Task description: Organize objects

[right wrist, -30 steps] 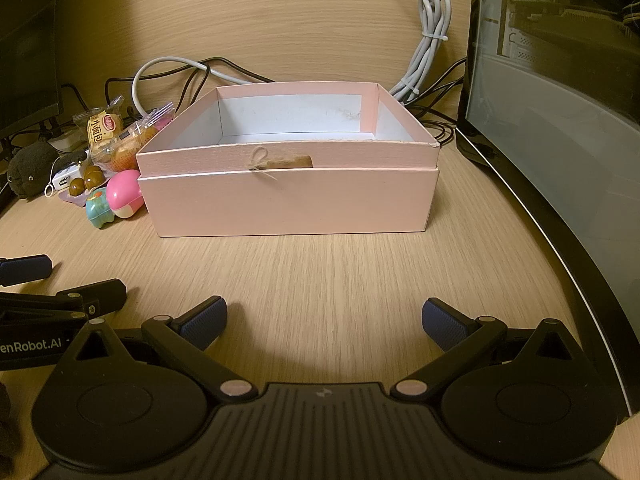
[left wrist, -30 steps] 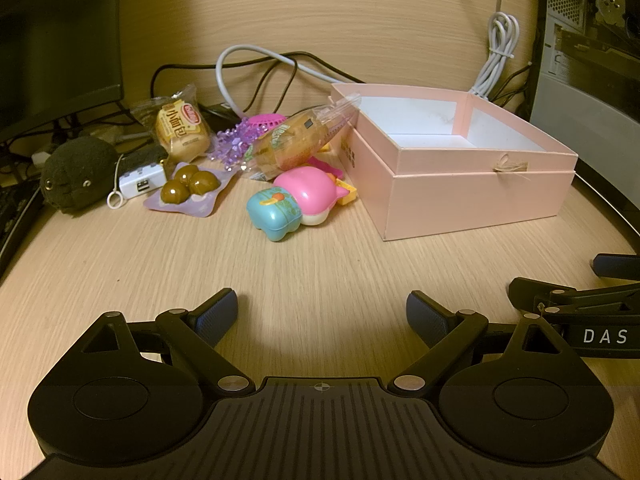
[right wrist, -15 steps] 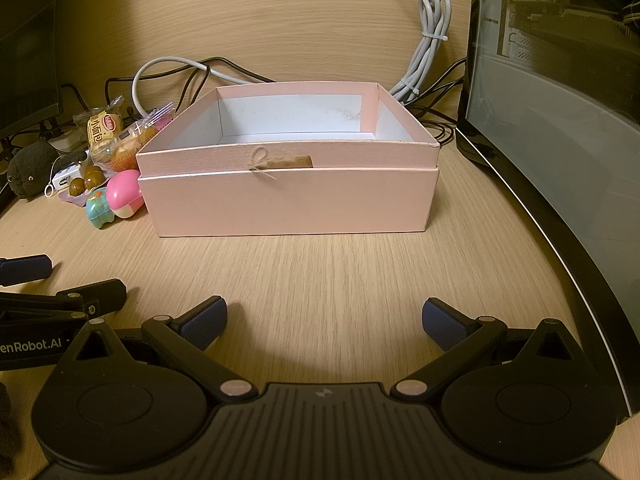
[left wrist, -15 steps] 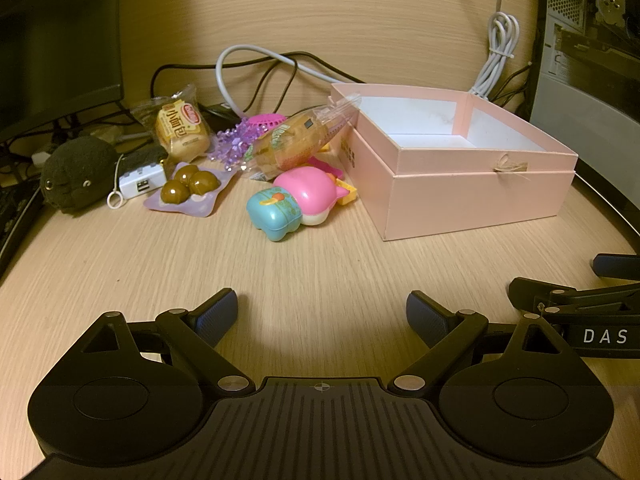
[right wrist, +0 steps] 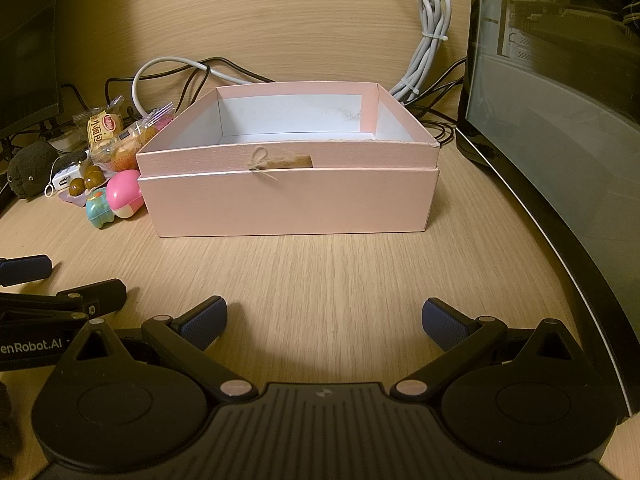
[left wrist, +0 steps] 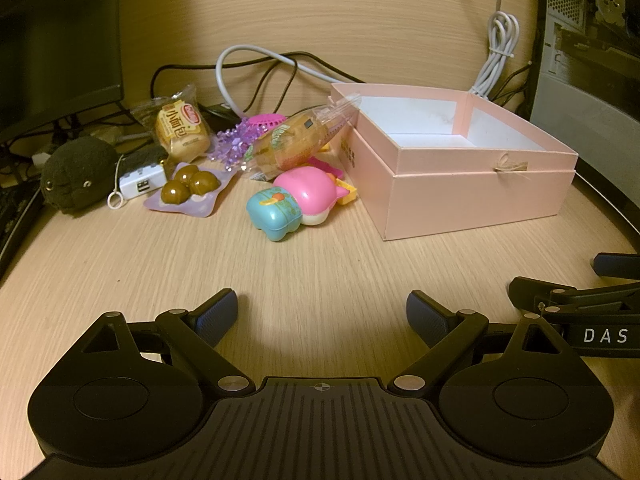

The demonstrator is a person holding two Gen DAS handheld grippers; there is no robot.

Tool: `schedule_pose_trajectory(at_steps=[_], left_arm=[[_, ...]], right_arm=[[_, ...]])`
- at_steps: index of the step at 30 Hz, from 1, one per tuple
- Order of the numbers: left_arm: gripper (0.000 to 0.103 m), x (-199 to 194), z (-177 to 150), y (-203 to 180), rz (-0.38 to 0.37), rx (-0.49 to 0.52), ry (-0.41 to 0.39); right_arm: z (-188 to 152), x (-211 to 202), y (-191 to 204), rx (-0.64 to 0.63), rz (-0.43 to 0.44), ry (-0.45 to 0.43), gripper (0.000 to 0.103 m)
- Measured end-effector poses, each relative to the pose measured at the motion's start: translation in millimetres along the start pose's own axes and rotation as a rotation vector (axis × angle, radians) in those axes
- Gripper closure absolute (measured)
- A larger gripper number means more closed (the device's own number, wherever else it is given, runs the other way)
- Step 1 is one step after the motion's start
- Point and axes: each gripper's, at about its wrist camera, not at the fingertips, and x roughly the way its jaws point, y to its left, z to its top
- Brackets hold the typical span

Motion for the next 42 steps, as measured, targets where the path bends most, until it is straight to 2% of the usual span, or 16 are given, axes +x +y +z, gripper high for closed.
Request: schedule_pose_trajectory(at_steps=[19, 23, 26, 30, 33, 35, 38, 40, 42], left_arm=[[0.008, 0.0, 0.0, 0.0, -0.001, 0.000, 0.000], [0.010, -1.1, 0.9, 2.9, -0.005, -0.019, -0.002], [0.012, -3.4, 12.3, 15.2, -0.050, -0.086, 0.020], [0.012, 6.5, 68.3, 58.0, -0.087, -0.301, 0.041], [0.013, 32.4, 110.9, 85.6, -0.165, -0.484, 0.131], [0.013, 54.6, 129.3, 95.1, -0.180, -0.564, 0.205], [0.013, 80.9, 142.4, 91.6, -0.166, -0.541, 0.261], [0.013, 97.9, 144.3, 85.9, -0.142, -0.504, 0.298], [0.010, 109.8, 141.6, 84.5, -0.145, -0.509, 0.321]], right_arm=[[-2.7, -0.6, 0.2, 0.001, 0.002, 0.000, 0.000], [1.3, 0.0, -1.9, -0.010, 0.022, 0.038, 0.000], [7.8, 1.3, -2.3, -0.028, 0.036, 0.085, 0.000], [9.6, 2.1, -2.0, -0.035, 0.046, 0.124, 0.000], [6.9, 0.4, 0.4, -0.021, 0.030, 0.119, 0.000], [2.1, -2.6, 3.1, -0.007, 0.011, 0.098, 0.000], [0.7, -4.8, 3.6, -0.002, 0.004, 0.096, 0.000], [2.1, -4.7, 3.0, -0.003, 0.005, 0.103, 0.000], [3.5, -5.3, 2.9, -0.007, 0.007, 0.111, 0.000]])
